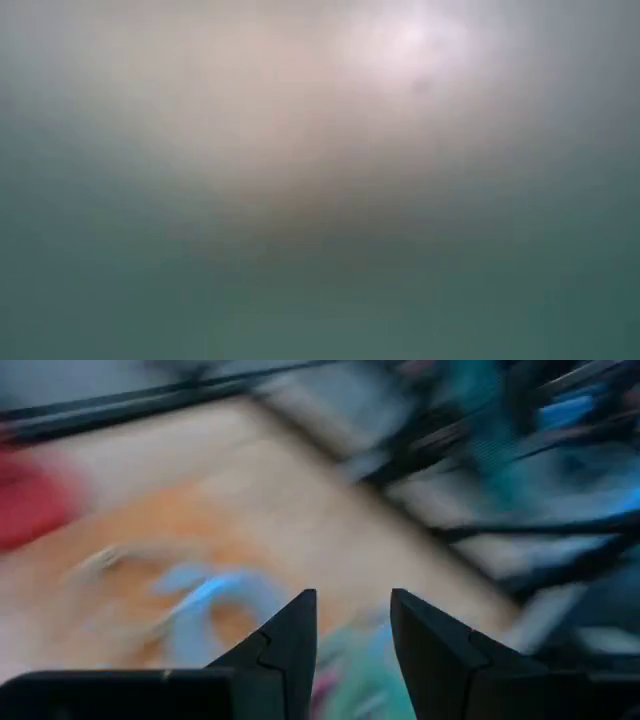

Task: Sort cables
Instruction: Put the right blue charger cable into the blue bin

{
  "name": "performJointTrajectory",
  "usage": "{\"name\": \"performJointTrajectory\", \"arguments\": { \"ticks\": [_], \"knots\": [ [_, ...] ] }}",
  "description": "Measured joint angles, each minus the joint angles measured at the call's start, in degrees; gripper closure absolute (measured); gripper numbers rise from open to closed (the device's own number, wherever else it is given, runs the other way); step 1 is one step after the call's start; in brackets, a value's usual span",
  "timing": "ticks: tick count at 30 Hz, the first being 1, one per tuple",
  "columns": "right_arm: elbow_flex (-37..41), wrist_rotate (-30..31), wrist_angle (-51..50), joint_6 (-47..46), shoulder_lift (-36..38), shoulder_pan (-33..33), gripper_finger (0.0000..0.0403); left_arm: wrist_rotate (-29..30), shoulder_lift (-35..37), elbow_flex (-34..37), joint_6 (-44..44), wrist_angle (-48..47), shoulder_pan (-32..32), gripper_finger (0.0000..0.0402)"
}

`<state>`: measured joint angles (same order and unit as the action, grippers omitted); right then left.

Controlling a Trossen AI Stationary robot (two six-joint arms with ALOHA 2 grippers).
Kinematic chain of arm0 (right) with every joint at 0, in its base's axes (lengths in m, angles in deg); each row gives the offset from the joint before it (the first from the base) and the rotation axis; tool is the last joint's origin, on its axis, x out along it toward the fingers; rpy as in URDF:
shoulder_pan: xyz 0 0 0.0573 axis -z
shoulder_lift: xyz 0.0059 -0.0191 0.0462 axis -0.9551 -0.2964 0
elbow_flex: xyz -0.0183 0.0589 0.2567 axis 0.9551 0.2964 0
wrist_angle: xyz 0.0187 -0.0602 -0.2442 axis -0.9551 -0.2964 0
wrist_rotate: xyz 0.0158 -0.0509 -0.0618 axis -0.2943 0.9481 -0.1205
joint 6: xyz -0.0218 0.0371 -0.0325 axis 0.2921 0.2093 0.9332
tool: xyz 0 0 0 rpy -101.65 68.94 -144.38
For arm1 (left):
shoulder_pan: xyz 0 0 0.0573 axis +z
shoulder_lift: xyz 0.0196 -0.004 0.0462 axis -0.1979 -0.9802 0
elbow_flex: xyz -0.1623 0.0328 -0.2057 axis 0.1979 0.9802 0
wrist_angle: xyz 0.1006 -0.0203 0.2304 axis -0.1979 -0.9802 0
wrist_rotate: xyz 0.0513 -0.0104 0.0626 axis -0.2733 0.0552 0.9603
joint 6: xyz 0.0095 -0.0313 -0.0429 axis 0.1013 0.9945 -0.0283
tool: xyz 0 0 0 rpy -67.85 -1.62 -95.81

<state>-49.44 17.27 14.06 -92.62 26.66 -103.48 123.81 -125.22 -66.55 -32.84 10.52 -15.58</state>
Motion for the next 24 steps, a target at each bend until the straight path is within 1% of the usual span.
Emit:
{"name": "performJointTrajectory", "arguments": {
  "ticks": [2, 3, 5, 6, 8, 10, 12, 14, 18, 19, 21, 24],
  "knots": [
    [0.0, -3.5, 3.9, 2.1, -0.3, 1.7, 0.0389, -9.4, 0.4, 0.0, -9.6, 14.4, 4.5, 0.027],
    [-0.1, -5.1, 5.1, 2.4, -0.6, 2.6, 0.0389, -14.3, 0.4, 0.0, -12.8, 21.2, 6.8, 0.027],
    [-0.1, -8.4, 5.7, 2.5, -1.1, 4.3, 0.0389, -21.6, -0.6, -0.1, -14.7, 31.5, 11.5, 0.027],
    [-0.1, -10.2, 5.7, 2.7, -1.3, 5.0, 0.0389, -24.3, -1.3, -0.2, -14.7, 34.3, 13.8, 0.027],
    [-0.1, -13.0, 5.8, 3.8, -2.0, 6.4, 0.0389, -28.0, -2.4, -0.1, -14.5, 34.2, 17.7, 0.0267],
    [-0.1, -15.3, 5.6, 4.5, -2.8, 7.8, 0.0389, -32.3, -4.6, -0.1, -11.6, 33.8, 21.7, 0.0256],
    [-0.1, -17.4, 5.9, 3.9, -4.0, 9.3, 0.0389, -38.0, -6.9, 0.0, -6.2, 34.3, 24.7, 0.0234],
    [-0.1, -19.6, 6.4, 3.3, -5.0, 10.7, 0.0389, -42.4, -10.0, -0.2, -2.9, 37.7, 26.6, 0.0204],
    [-0.1, -21.3, 6.3, 3.6, -6.5, 12.2, 0.0389, -47.5, -14.9, -0.4, -0.8, 45.8, 27.4, 0.0146],
    [-0.1, -21.4, 6.5, 3.5, -7.0, 12.5, 0.0389, -48.9, -15.7, -0.9, 0.2, 46.1, 27.6, 0.0136],
    [-0.1, -21.4, 8.0, 3.2, -7.7, 13.1, 0.0389, -50.7, -17.4, -2.3, 1.0, 46.0, 27.7, 0.0124],
    [-0.1, -21.6, 9.2, 3.5, -8.6, 13.4, 0.0389, -51.2, -19.7, -4.2, 0.8, 45.0, 27.4, 0.0122]
  ]
}}
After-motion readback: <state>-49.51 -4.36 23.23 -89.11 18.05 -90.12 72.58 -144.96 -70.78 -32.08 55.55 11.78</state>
